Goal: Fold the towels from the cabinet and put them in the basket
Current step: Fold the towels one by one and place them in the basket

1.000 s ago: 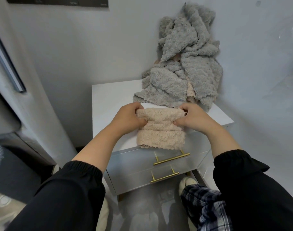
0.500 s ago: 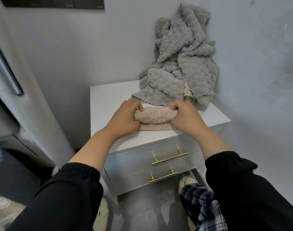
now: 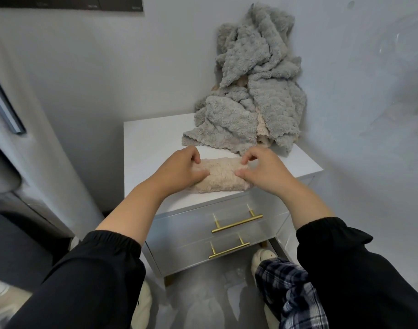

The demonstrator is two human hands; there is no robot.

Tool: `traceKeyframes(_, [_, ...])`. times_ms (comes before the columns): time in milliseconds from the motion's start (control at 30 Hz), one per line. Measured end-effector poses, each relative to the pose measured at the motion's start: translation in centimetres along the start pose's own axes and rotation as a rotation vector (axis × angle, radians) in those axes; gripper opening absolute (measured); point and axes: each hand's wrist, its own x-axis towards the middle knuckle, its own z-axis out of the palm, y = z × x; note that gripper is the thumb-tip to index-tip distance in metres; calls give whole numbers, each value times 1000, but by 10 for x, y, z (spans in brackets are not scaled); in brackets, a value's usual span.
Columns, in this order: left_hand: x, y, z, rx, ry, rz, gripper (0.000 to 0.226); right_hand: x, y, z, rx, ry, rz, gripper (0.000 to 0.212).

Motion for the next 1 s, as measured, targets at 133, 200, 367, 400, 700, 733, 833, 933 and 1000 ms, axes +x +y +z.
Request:
traceKeyframes(133, [0, -6, -2, -7, -111, -64, 53, 2, 4, 2, 186, -201, 130, 56])
traceKeyframes(200, [1, -5, -3, 20, -106, -64, 52, 3, 9, 2, 280, -230, 141, 37])
traceKeyframes(367, [4, 7, 3, 60, -30, -140, 39, 5, 9, 7, 390, -142, 178, 49])
traceKeyframes(400, [5, 10, 5, 56, -5, -157, 37, 5, 7, 9, 413, -96, 192, 67])
traceKeyframes(700, [0, 43, 15, -172, 72, -122, 33, -6, 3, 16, 445, 358, 284, 56])
traceKeyframes(733, [-2, 50, 16, -198, 76, -115, 33, -9, 3, 11, 422, 395, 295, 58])
traceKeyframes(833, [-10, 71, 23, -284, 69, -105, 38, -21, 5, -10, 268, 507, 256, 47])
traceKeyframes(933, [-18, 101, 39, -330, 33, -83, 46, -45, 10, -44, 71, 593, 170, 49])
traceKeyframes(1000, [-23, 124, 50, -401, -15, -65, 45, -65, 16, -69, -81, 629, 149, 43])
